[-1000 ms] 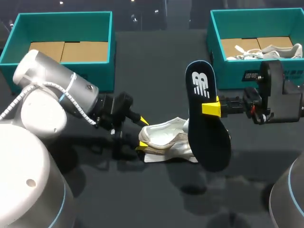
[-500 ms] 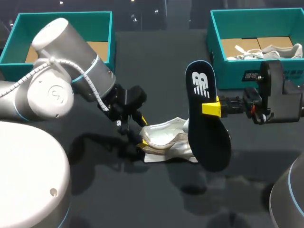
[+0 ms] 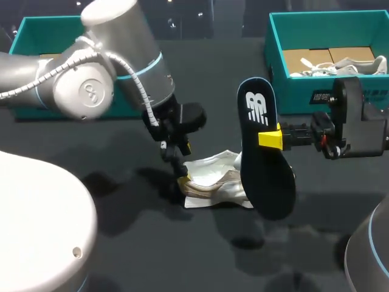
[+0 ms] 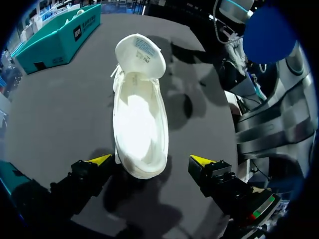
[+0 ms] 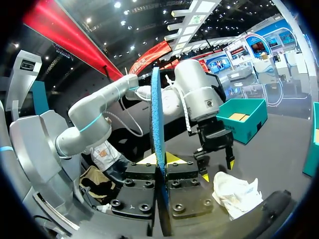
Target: Take the shoe out of the shoebox, open the shoe tongue, remove and reinsert the insole, then place the shoe into the shoebox
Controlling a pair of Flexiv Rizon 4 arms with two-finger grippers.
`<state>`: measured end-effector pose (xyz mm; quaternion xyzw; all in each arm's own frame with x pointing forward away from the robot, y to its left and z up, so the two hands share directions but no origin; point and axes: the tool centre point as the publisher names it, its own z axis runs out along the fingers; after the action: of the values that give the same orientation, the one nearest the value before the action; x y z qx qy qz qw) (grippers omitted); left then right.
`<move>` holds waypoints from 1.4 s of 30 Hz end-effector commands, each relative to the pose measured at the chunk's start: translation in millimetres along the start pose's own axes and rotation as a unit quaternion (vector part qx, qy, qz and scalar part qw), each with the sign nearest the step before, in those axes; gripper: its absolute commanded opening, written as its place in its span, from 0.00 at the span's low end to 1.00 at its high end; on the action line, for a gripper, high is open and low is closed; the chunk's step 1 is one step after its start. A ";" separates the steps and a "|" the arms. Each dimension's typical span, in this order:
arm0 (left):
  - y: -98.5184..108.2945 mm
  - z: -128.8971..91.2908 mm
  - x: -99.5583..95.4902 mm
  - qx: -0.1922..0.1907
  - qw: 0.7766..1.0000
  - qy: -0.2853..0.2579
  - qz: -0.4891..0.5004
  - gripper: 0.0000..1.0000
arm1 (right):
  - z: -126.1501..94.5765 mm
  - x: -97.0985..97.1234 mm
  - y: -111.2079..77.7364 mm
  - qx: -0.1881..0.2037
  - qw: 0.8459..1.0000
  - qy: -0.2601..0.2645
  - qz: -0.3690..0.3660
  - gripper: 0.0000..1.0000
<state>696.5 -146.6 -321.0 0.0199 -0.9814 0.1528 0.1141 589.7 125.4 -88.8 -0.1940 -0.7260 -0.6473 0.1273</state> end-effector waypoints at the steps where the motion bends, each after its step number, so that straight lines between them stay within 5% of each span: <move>1: -7.2 5.7 1.7 -0.106 0.994 -0.004 0.000 1.00 | 0.7 1.9 -1.1 0.000 1.000 -0.002 0.000 0.00; 17: -11.4 11.5 -2.3 -0.129 0.991 -0.024 -0.008 1.00 | 0.7 1.9 -1.1 0.000 1.000 -0.002 0.000 0.00; 28: -33.8 9.9 -29.3 -0.124 0.991 -0.054 0.001 1.00 | 0.7 1.9 -1.1 0.000 1.000 -0.002 0.000 0.00; 42: -62.5 44.0 -58.0 -0.120 0.989 -0.092 -0.002 0.93 | 0.7 1.9 -1.1 0.000 1.000 -0.002 0.000 0.00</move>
<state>744.7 -210.7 -346.2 0.0209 -0.9989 0.0335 0.0240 589.6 125.2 -88.7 -0.1940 -0.7262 -0.6472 0.1273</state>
